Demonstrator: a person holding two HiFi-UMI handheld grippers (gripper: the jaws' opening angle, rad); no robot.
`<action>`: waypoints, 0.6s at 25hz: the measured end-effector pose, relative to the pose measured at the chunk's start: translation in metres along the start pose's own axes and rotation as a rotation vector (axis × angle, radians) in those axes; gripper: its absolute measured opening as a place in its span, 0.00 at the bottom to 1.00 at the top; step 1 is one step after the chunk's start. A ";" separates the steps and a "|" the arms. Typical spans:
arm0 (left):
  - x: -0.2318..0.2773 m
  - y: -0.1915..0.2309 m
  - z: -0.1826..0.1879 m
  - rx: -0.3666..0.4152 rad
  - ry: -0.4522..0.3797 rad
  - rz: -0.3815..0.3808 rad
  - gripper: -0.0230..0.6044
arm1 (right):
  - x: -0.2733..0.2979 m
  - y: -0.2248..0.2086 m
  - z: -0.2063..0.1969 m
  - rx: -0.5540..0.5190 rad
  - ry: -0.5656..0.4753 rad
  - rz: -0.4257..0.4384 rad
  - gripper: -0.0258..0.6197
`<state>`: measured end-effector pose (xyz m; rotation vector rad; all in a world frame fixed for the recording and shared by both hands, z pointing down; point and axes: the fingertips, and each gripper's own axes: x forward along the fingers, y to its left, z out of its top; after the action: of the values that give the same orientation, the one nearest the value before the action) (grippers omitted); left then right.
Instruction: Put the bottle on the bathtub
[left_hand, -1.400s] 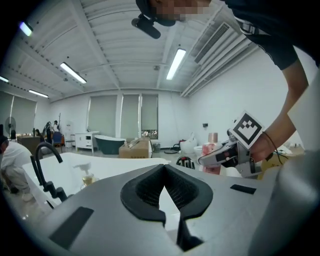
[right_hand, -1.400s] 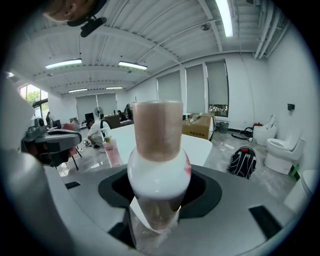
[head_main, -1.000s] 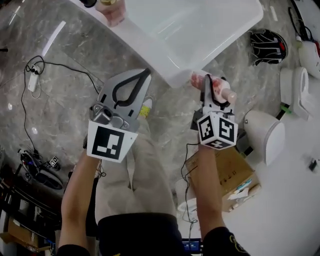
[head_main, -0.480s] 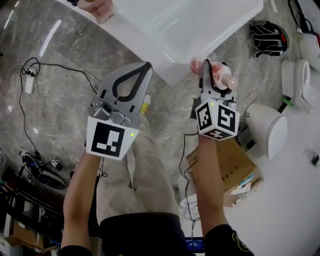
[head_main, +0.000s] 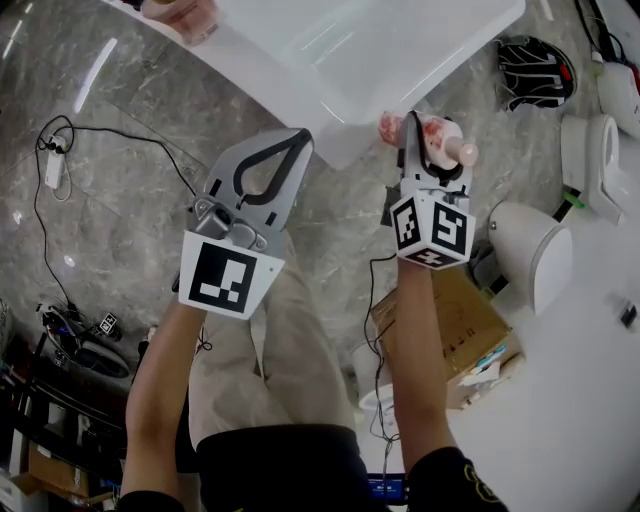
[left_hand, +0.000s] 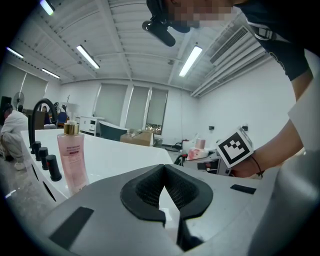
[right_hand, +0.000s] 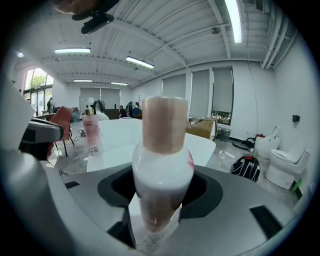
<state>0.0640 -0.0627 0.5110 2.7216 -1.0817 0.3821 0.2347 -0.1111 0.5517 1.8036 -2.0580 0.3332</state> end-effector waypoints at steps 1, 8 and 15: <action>0.001 -0.001 -0.001 0.001 0.002 -0.005 0.07 | 0.001 0.001 -0.001 -0.010 0.004 0.003 0.39; 0.004 -0.008 -0.002 0.001 0.008 -0.022 0.07 | 0.003 0.000 -0.008 -0.034 0.042 0.023 0.45; 0.007 -0.011 -0.003 0.001 0.012 -0.029 0.07 | 0.011 0.009 0.001 -0.064 0.007 0.048 0.38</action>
<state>0.0759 -0.0580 0.5150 2.7291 -1.0376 0.3946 0.2244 -0.1204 0.5558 1.7154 -2.0857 0.2839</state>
